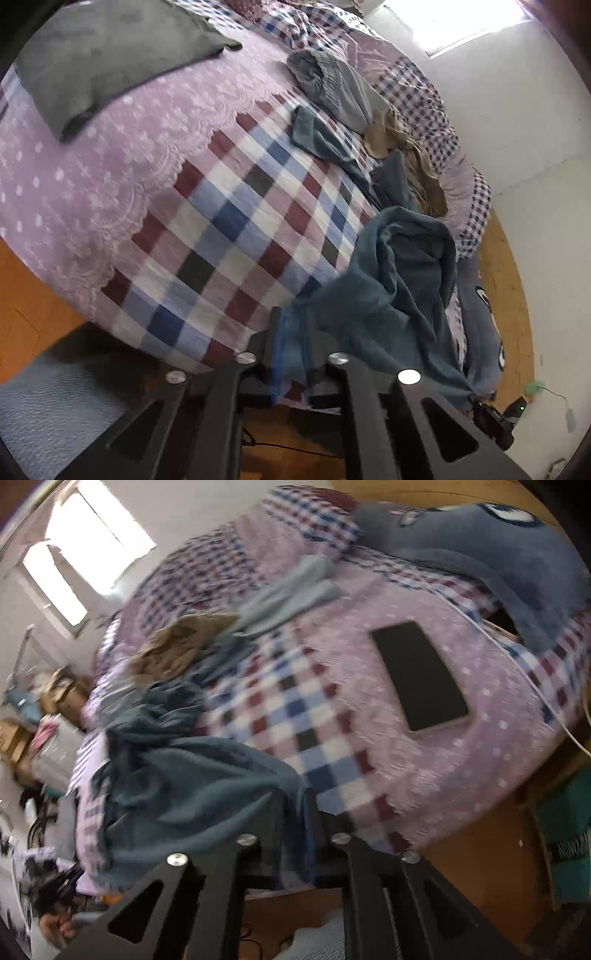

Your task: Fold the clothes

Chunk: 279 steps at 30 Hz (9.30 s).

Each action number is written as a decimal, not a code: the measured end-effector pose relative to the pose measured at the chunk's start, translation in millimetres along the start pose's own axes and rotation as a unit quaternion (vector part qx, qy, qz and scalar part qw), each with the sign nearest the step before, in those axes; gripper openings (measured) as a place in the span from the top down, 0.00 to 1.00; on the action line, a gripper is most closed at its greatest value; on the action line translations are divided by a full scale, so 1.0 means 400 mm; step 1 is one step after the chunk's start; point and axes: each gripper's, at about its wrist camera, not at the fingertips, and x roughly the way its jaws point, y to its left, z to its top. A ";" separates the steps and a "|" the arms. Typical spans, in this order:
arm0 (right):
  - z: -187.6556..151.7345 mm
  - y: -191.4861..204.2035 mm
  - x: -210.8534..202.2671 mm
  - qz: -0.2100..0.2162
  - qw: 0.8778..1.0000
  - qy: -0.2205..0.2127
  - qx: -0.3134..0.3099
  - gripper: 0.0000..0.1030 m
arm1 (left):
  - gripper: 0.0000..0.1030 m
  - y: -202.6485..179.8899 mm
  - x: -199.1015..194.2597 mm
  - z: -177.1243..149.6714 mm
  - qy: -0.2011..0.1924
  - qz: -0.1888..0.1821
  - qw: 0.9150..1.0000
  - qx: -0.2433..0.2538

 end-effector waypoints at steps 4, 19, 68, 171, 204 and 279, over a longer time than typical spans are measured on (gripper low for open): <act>0.016 -0.005 -0.007 -0.018 0.999 -0.027 0.011 0.59 | 0.46 -0.008 0.010 0.017 -0.040 -0.020 0.999 0.014; 0.195 0.271 0.302 0.111 0.992 0.036 -0.046 0.55 | 0.44 -0.330 0.155 0.038 -0.084 -0.056 0.965 0.242; 0.409 0.674 0.420 0.305 0.939 -0.035 -0.158 0.43 | 0.96 -0.370 0.413 0.508 -0.250 -0.106 0.960 0.066; 0.212 0.777 0.660 0.259 0.901 0.168 -0.307 0.60 | 0.18 -0.043 0.084 0.527 -0.421 0.249 0.863 -0.127; 0.407 0.527 0.586 0.084 0.990 -0.039 -0.104 0.91 | 0.18 -0.045 0.011 0.495 -0.494 0.233 0.825 -0.142; 0.404 0.468 0.492 0.252 0.960 -0.033 -0.121 0.54 | 0.26 -0.490 0.578 0.215 0.007 0.021 0.961 0.277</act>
